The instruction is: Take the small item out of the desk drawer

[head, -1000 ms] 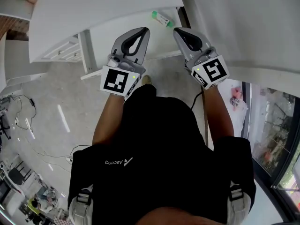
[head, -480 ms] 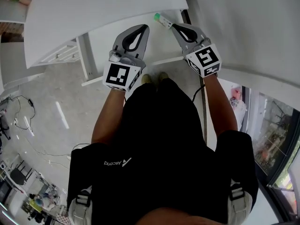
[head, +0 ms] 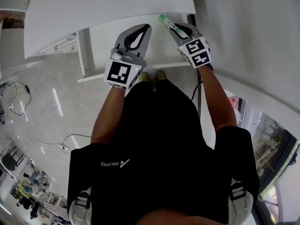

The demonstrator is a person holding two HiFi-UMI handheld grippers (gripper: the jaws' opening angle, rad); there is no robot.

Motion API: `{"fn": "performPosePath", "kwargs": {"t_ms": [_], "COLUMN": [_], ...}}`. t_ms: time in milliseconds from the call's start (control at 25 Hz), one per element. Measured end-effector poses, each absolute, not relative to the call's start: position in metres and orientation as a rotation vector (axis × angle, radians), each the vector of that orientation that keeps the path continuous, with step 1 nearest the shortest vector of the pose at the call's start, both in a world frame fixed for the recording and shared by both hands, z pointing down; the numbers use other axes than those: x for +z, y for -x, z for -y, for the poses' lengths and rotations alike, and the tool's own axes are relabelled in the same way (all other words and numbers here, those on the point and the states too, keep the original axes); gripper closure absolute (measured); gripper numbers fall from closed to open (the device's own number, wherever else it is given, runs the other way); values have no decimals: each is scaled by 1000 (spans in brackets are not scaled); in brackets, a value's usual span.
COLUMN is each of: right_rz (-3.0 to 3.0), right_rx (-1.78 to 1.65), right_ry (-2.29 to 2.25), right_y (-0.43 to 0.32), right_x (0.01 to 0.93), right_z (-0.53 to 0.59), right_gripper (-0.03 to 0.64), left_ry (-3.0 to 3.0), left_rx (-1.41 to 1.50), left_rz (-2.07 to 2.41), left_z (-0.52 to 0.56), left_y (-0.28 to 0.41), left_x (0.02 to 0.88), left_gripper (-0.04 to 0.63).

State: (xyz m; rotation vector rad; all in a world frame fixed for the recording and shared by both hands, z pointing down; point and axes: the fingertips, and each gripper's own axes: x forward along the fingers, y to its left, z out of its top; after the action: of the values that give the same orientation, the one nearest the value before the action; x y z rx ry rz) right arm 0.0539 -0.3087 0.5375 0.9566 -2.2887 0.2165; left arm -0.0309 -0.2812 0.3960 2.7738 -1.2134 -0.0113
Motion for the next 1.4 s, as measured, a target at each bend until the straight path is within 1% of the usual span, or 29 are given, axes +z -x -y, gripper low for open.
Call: {"fn": "performPosePath", "kwargs": {"t_ms": [440,880,960,1040,1400], "right_rz": [2063,1910,1887,1872,1914], "right_rx": [352,367,341,317,313], "right_ry": [-826,-745,-735,-729,-714], "right_y": [-57,-66,-66,-66,-59], "right_x": [631,667,669,670,655], "right_z": [344,345,346,348,335], "right_gripper": [439,448,468,509,520], "left_ry": [-2720,-2677,-2665,-2663,-2645], "left_rx": [53,71,76,87,94], "left_rz": [1295,1358,1370,1383,1395], "left_z": [293,289,289,288,281], "left_y": [40,45,48,49,56], "left_x": [417,428,429,429,428], "left_gripper": [596,597,597,597,597]}}
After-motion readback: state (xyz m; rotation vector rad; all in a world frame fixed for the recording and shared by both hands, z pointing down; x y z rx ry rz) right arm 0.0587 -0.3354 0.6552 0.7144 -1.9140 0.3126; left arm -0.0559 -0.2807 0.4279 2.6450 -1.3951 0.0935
